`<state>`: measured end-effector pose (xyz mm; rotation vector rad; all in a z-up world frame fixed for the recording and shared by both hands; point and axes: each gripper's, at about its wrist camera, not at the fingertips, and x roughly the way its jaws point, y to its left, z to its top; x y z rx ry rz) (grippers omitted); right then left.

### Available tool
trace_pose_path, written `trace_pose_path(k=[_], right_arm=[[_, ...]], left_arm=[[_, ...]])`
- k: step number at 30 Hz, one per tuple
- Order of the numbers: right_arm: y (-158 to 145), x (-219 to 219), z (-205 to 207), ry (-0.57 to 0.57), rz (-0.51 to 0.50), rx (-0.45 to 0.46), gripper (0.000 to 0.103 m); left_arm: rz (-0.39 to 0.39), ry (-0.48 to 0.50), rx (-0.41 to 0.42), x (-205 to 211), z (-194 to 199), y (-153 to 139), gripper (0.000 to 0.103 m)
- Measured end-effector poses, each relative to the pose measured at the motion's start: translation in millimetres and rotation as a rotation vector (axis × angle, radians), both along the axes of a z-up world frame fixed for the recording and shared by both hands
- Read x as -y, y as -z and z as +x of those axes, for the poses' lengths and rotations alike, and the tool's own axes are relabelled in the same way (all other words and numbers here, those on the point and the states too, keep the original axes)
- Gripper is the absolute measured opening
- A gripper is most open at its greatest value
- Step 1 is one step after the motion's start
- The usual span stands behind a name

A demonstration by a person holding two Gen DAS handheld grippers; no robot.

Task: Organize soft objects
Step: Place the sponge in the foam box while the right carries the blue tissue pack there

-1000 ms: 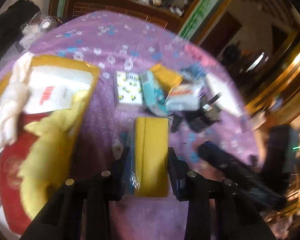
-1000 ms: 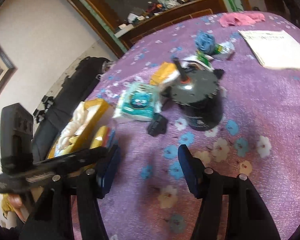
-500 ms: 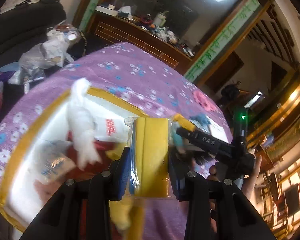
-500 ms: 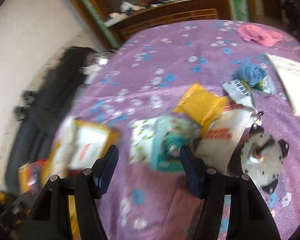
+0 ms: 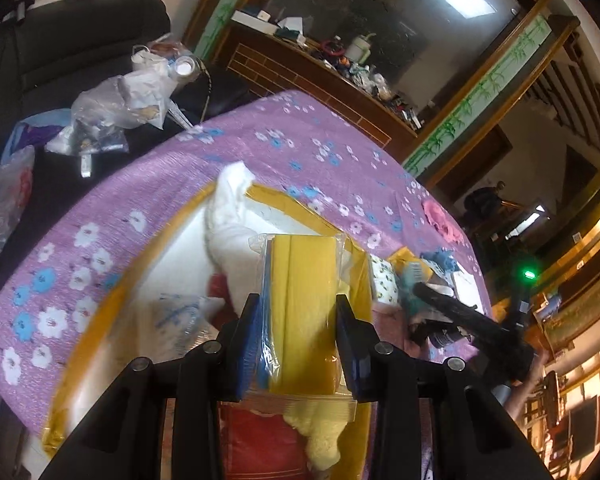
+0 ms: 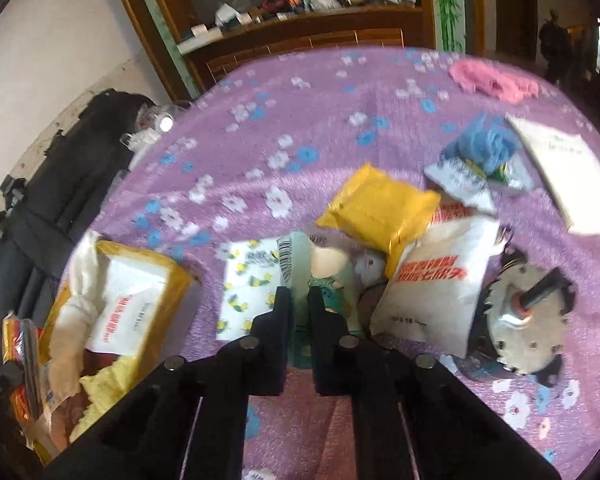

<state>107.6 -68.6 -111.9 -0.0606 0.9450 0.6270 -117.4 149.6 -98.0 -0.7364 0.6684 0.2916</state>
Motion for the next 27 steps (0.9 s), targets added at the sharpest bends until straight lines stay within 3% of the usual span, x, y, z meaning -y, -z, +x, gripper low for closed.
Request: trace_pose_path(k=[4, 6, 9, 15, 19, 21, 24, 27], right_arm=[[-27, 6, -22, -0.044, 0.083, 0.031, 0.008], [-40, 5, -33, -0.112, 0.158, 0.014, 0.008], [-51, -13, -52, -0.201, 0.177, 0.025, 0.008], [-47, -75, -77, -0.324, 0.117, 0.029, 0.008], [-28, -111, -84, -0.344, 0.032, 0.044, 0.009], [-12, -127, -87, -0.354, -0.02, 0.038, 0.01], [0, -128, -92, -0.387, -0.02, 0.031, 0.019], [-5, -116, -99, -0.423, 0.049, 0.013, 0.041]], left_arm=[[-0.004, -0.025, -0.004, -11, -8, -5, 0.037], [0.008, -0.057, -0.013, -19, -12, -8, 0.037], [0.032, -0.083, -0.049, -30, -11, -7, 0.037], [0.079, -0.07, -0.186, -39, 18, 15, 0.037], [0.101, -0.084, -0.217, -42, 27, 32, 0.037], [0.096, -0.097, -0.21, -43, 25, 34, 0.043], [0.092, -0.079, -0.165, -41, 16, 29, 0.067], [0.067, -0.092, -0.116, -41, 1, 23, 0.068]])
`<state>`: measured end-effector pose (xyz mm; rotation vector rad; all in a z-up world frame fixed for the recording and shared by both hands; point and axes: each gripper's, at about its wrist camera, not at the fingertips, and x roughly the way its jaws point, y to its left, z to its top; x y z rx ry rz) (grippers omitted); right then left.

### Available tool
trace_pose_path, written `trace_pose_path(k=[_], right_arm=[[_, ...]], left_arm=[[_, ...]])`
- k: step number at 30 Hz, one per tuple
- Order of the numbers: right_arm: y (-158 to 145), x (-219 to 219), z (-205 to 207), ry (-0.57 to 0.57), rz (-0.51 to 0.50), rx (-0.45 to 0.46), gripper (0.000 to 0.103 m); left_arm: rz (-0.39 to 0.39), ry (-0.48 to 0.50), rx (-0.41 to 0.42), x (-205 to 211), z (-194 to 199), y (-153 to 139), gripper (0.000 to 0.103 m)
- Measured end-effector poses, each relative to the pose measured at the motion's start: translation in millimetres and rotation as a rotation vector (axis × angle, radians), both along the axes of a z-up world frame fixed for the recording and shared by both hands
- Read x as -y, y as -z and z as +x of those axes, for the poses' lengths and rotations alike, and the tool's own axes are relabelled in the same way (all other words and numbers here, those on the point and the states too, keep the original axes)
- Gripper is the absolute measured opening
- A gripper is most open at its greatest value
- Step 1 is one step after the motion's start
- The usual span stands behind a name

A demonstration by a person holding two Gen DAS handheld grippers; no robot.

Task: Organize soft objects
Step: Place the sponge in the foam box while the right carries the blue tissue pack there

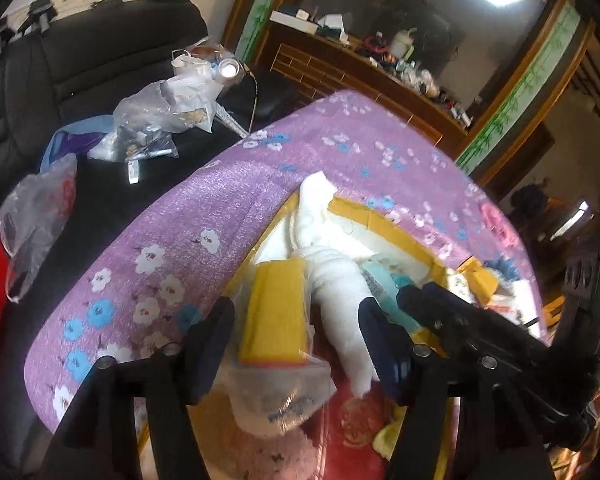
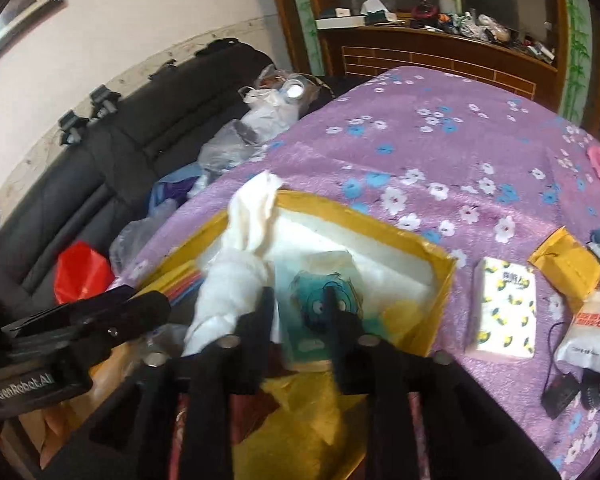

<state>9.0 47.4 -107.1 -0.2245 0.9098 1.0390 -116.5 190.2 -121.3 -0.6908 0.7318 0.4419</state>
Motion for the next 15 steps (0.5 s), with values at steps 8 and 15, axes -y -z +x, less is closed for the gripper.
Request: trace_pose_path(k=[8, 15], right_arm=[[-32, 73, 8, 0.024, 0.181, -0.051, 0.072], [-51, 140, 65, 0.105, 0.209, -0.062, 0.075]], left_arm=[[0.007, 0.032, 0.051, 30, -18, -28, 0.07], [0.026, 0.145, 0.049, 87, 12, -54, 0.072]])
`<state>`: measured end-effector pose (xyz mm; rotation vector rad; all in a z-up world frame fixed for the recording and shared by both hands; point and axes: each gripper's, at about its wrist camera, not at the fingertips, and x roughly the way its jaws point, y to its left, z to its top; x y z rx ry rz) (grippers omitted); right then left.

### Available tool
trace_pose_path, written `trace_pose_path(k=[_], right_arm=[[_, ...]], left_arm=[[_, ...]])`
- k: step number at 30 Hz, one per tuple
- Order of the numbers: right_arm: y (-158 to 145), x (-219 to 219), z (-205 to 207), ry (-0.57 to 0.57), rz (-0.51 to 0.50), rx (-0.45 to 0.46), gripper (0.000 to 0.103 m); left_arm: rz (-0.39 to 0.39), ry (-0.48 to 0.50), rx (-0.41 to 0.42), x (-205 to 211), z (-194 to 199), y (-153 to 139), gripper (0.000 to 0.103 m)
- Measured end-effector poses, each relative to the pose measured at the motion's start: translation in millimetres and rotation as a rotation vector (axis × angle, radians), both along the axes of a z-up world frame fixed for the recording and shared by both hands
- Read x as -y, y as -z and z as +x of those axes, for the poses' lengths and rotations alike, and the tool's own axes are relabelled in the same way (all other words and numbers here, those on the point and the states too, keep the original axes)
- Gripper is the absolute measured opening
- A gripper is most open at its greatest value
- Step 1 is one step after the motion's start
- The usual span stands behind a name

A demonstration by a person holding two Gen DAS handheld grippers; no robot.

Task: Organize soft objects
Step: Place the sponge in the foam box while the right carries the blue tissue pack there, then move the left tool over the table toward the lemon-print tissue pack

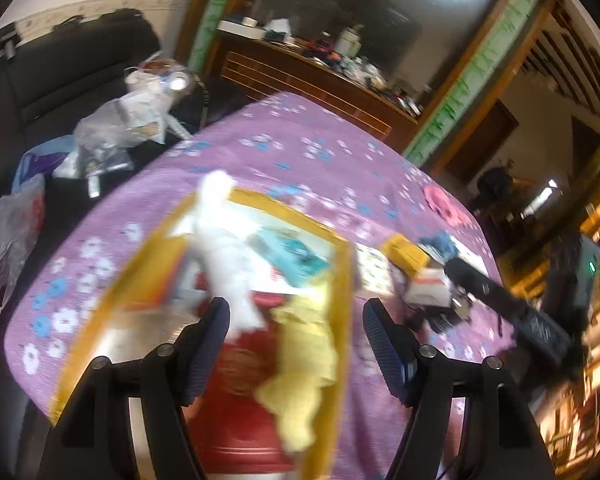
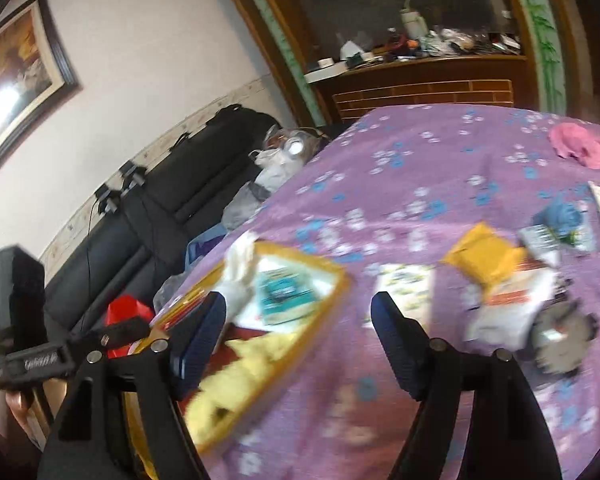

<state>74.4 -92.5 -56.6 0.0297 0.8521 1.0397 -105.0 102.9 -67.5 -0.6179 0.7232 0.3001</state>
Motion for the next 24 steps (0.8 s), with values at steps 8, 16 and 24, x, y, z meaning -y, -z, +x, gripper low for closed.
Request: trace_pose_path(k=[8, 16, 24], right_arm=[[18, 56, 39, 0.094, 0.057, -0.011, 0.075], [21, 89, 66, 0.212, 0.108, -0.114, 0.074], [17, 99, 68, 0.272, 0.101, -0.066, 0.074]], left_arm=[[0.033, 0.103, -0.1, 58, 56, 0, 0.072], [0.052, 0.2, -0.269, 82, 162, 37, 0.072], [0.231, 0.184, -0.465, 86, 240, 88, 0.059]])
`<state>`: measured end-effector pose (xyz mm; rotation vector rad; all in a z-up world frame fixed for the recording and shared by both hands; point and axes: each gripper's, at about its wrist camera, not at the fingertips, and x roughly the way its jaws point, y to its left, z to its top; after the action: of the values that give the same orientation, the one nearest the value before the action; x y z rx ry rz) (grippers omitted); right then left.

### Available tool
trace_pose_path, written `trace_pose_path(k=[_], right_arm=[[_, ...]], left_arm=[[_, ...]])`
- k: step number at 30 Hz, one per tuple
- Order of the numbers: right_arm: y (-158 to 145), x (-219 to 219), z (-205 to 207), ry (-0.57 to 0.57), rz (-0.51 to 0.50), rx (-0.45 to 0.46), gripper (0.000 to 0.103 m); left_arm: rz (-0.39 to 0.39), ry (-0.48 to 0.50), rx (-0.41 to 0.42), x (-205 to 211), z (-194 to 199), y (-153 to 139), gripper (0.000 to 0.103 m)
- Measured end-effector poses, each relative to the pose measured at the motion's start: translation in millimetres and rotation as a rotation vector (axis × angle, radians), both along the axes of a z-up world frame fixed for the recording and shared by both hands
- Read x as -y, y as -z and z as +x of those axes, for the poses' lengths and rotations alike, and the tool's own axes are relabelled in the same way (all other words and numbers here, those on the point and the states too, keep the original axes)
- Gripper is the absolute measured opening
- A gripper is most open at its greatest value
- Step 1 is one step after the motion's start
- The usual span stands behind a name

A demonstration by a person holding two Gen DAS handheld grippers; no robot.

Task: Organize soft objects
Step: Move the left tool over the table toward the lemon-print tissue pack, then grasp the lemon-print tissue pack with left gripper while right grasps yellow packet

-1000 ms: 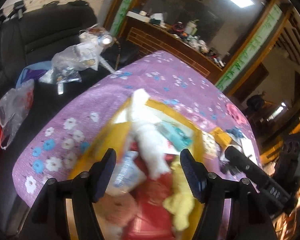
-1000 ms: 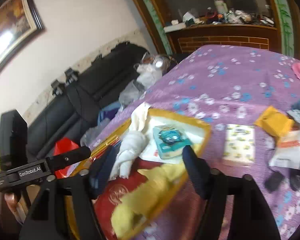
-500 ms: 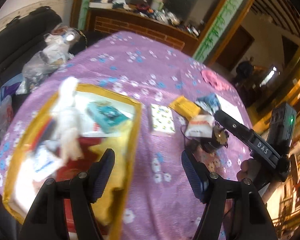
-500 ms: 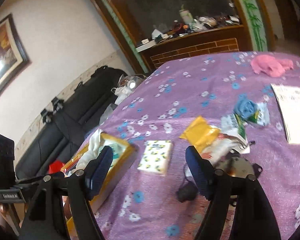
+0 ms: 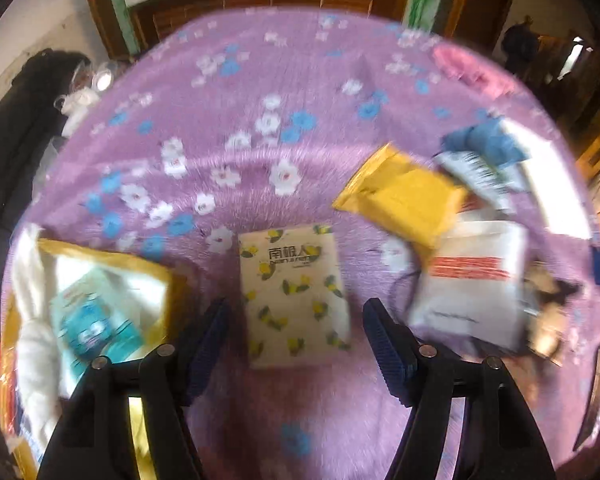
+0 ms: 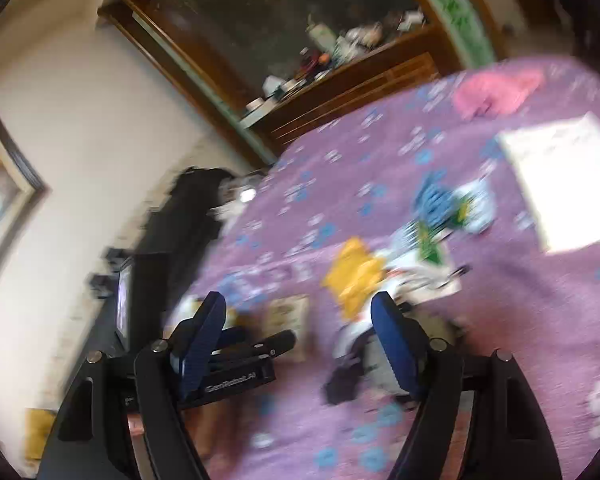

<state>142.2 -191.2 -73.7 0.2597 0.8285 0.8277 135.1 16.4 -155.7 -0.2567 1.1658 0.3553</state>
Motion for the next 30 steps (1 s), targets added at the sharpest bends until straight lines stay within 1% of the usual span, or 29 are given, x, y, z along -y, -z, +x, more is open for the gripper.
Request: trace_pose_path(k=[1, 2, 3, 5, 6, 9, 11, 13, 15, 16, 18, 19, 20, 22, 23, 24, 25, 26, 27, 28, 29, 30], right_arm=[[0, 0, -1, 0.008, -0.005, 0.01, 0.074], [0, 0, 0, 0.004, -0.002, 0.007, 0.074], [2, 0, 1, -0.006, 0.01, -0.006, 0.075], [4, 2, 3, -0.006, 0.019, -0.018, 0.075], [5, 1, 4, -0.006, 0.021, -0.022, 0.074], [10, -1, 6, -0.021, 0.02, -0.04, 0.074], [12, -6, 5, -0.041, 0.005, -0.042, 0.075], [10, -11, -1, -0.035, -0.04, -0.001, 0.075], [9, -17, -8, -0.033, -0.087, 0.047, 0.075], [9, -18, -10, -0.031, -0.098, 0.061, 0.075], [10, -20, -12, -0.033, -0.115, 0.079, 0.075], [10, -21, -11, -0.035, -0.123, 0.083, 0.075], [8, -22, -13, -0.036, -0.137, 0.092, 0.075], [-2, -27, -15, -0.048, -0.141, 0.101, 0.075], [-11, -37, -15, -0.089, -0.144, 0.1, 0.075], [-18, -48, -14, -0.12, -0.173, 0.11, 0.075], [-23, -64, -14, -0.151, -0.232, 0.134, 0.077], [-22, -84, -15, -0.19, -0.327, 0.162, 0.08], [-14, -105, -14, -0.225, -0.443, 0.182, 0.082], [-7, -118, -13, -0.237, -0.522, 0.192, 0.082], [5, -134, -10, -0.239, -0.632, 0.206, 0.082], [18, -149, -5, -0.218, -0.74, 0.224, 0.082]], left_arm=[[0.006, -0.015, -0.014, -3, 0, 5, 0.055], [0.035, -0.007, 0.007, -2, -2, 2, 0.055], [0.039, -0.005, 0.022, 0, -6, -1, 0.055], [0.001, -0.006, 0.073, 1, -20, -12, 0.055], [-0.021, -0.008, 0.115, 2, -34, -22, 0.055], [-0.058, -0.032, 0.193, 4, -67, -43, 0.055], [-0.117, -0.037, 0.239, 2, -93, -51, 0.055], [-0.185, -0.06, 0.286, -4, -121, -58, 0.054], [-0.211, -0.074, 0.325, -9, -139, -67, 0.054], [-0.205, -0.082, 0.35, -11, -149, -74, 0.054], [-0.155, -0.11, 0.391, -19, -167, -85, 0.054], [-0.142, -0.125, 0.408, -24, -173, -89, 0.055], [-0.144, -0.135, 0.422, -30, -178, -92, 0.055], [-0.174, -0.166, 0.46, -50, -191, -92, 0.055], [-0.186, -0.178, 0.473, -57, -196, -90, 0.055], [-0.194, -0.189, 0.485, -64, -201, -88, 0.055], [-0.197, -0.2, 0.49, -72, -204, -85, 0.055], [-0.199, -0.208, 0.494, -79, -206, -82, 0.055], [-0.206, -0.219, 0.5, -85, -211, -80, 0.055], [-0.22, -0.229, 0.511, -93, -215, -78, 0.055], [-0.23, -0.236, 0.524, -98, -217, -77, 0.055], [-0.231, -0.242, 0.54, -104, -222, -77, 0.055]])
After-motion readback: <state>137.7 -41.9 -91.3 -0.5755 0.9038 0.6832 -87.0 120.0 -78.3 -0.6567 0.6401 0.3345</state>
